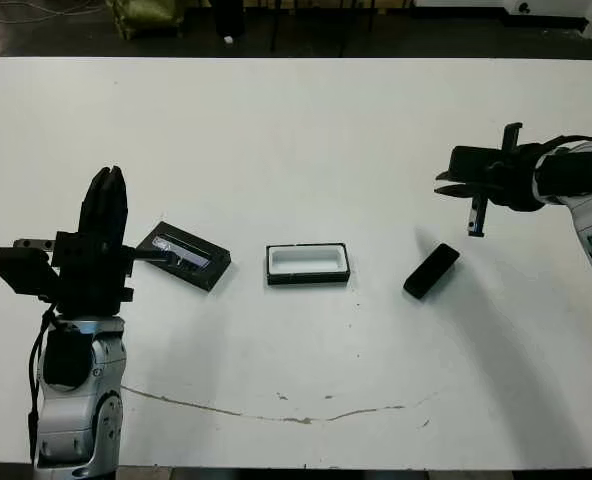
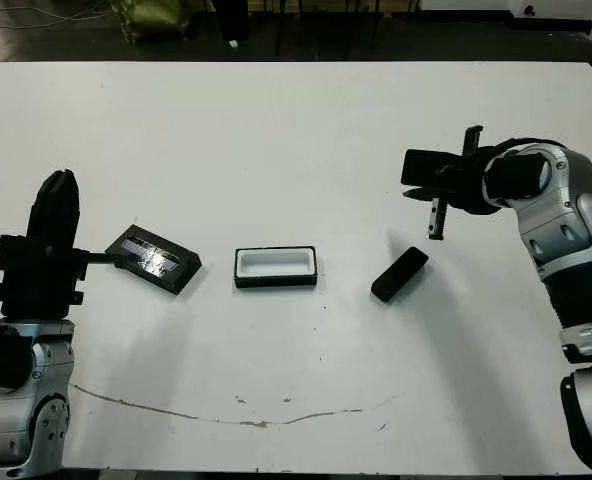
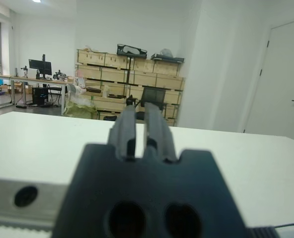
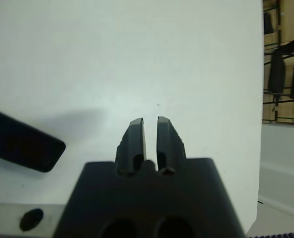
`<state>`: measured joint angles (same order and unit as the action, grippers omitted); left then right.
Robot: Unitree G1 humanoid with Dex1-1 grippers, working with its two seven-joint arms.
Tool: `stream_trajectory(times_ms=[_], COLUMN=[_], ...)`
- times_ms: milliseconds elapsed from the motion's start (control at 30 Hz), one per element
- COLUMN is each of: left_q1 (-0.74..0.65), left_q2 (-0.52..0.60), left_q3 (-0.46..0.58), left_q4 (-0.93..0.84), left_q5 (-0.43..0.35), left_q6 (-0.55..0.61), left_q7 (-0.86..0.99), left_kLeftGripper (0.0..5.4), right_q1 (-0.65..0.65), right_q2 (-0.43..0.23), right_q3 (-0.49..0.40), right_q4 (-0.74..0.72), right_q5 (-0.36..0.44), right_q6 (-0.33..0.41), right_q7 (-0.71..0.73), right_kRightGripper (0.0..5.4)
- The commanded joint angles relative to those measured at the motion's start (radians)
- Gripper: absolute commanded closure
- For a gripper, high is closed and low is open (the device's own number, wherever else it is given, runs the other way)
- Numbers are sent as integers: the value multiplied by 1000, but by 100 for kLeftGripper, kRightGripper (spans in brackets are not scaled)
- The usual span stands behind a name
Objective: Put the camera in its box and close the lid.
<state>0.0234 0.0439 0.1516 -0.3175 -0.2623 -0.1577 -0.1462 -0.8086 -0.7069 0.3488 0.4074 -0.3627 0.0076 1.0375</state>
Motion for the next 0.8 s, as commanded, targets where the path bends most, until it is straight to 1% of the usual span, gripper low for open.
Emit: stream_trajectory(times_ms=[33, 167, 233, 333, 433, 567, 667, 800], left_q1=[12, 16, 16, 22, 21, 23, 24, 23], left_q2=[9, 6, 4, 4, 8, 4, 5, 5], left_q3=[-1, 1, 2, 0, 1, 2, 0, -1], left_q4=[9, 11, 10, -1, 7, 5, 3, 3], left_q5=[12, 5, -2, 6, 12, -12, -13, -6], left_q6=[6, -2, 1, 7, -4, 7, 11, 8], left_q7=[3, -3, -3, 6, 2, -3, -1, 2], left_kLeftGripper=[537, 537, 537, 537, 537, 537, 537, 537], right_q1=[9, 20, 24, 32, 36, 45, 45, 44], right_q2=[4, 11, 16, 20, 24, 25, 28, 27], right_q3=[27, 37, 38, 39, 42, 40, 40, 45], right_q4=[21, 40, 45, 56, 64, 64, 72, 84], right_q5=[-13, -4, 3, 15, 19, 23, 37, 40], right_q6=[20, -12, -1, -11, 0, -4, 3, -17], right_q7=[31, 48, 59, 74, 84, 84, 100, 113], right_kRightGripper=[540, 540, 540, 540, 540, 540, 540, 540])
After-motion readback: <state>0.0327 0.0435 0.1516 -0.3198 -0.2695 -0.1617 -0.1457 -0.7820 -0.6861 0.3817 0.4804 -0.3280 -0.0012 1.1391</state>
